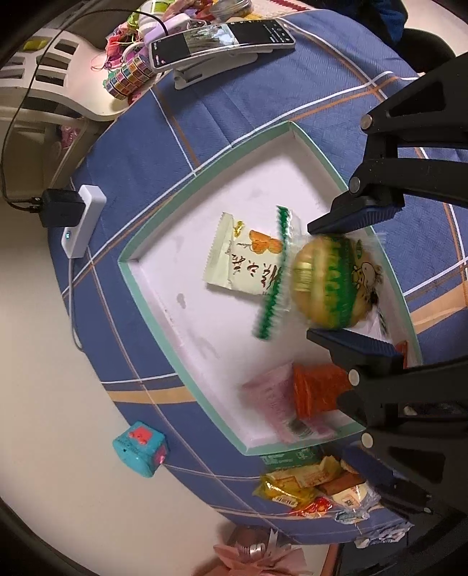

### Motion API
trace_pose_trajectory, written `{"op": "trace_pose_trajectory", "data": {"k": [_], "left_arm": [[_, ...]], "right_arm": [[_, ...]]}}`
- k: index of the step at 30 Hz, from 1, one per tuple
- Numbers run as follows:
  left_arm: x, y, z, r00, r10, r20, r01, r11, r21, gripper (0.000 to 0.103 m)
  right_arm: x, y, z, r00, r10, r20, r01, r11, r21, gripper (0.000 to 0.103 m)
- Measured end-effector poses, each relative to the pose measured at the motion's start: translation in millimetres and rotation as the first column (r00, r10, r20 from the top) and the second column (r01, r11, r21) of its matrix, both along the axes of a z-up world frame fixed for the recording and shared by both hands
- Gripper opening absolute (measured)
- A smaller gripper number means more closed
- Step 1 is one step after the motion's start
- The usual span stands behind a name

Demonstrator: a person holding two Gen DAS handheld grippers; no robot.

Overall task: Organize snacks
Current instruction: 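Carry red packet with left tool into tray while right tool carries green cookie pack, then open both tools to release the packs in the tray and withdraw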

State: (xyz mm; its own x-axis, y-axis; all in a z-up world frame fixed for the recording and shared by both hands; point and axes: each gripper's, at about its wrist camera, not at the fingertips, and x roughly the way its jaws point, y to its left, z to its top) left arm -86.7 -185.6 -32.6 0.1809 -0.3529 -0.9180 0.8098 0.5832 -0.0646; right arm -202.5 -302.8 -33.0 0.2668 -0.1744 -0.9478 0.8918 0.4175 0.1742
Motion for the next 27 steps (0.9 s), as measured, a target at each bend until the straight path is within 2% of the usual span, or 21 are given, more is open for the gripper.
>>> {"op": "trace_pose_trajectory", "data": {"k": [4, 8, 14, 17, 23, 27], "left_arm": [[3.4, 2.0, 2.2, 1.000, 0.023, 0.012, -0.023, 1.000, 0.002, 0.080], [10.3, 6.6, 1.0, 0.998, 0.059, 0.001, -0.059, 0.998, 0.017, 0.080], [29.2, 20.6, 3.2, 0.988, 0.156, 0.005, -0.156, 0.987, 0.043, 0.081], [43.3, 33.3, 5.4, 0.975, 0.222, 0.014, -0.223, 0.973, 0.052, 0.091], [71.8, 64.4, 9.4, 0.936, 0.351, 0.014, -0.351, 0.935, 0.052, 0.091], [87.0, 80.8, 11.5, 0.914, 0.404, 0.043, -0.406, 0.912, 0.060, 0.091]], "right_arm": [[0.3, 2.1, 0.5, 1.000, 0.001, -0.003, -0.001, 1.000, -0.004, 0.060], [1.8, 4.6, 2.4, 1.000, 0.006, -0.014, -0.006, 1.000, -0.012, 0.062], [4.6, 10.1, 5.1, 0.999, 0.019, -0.027, -0.020, 1.000, -0.022, 0.070], [6.9, 12.2, 5.7, 0.999, 0.027, -0.038, -0.028, 0.999, -0.027, 0.070], [17.6, 22.7, 8.5, 0.996, 0.067, -0.057, -0.069, 0.997, -0.042, 0.071], [29.6, 34.5, 10.2, 0.992, 0.113, -0.062, -0.116, 0.992, -0.053, 0.071]]}}
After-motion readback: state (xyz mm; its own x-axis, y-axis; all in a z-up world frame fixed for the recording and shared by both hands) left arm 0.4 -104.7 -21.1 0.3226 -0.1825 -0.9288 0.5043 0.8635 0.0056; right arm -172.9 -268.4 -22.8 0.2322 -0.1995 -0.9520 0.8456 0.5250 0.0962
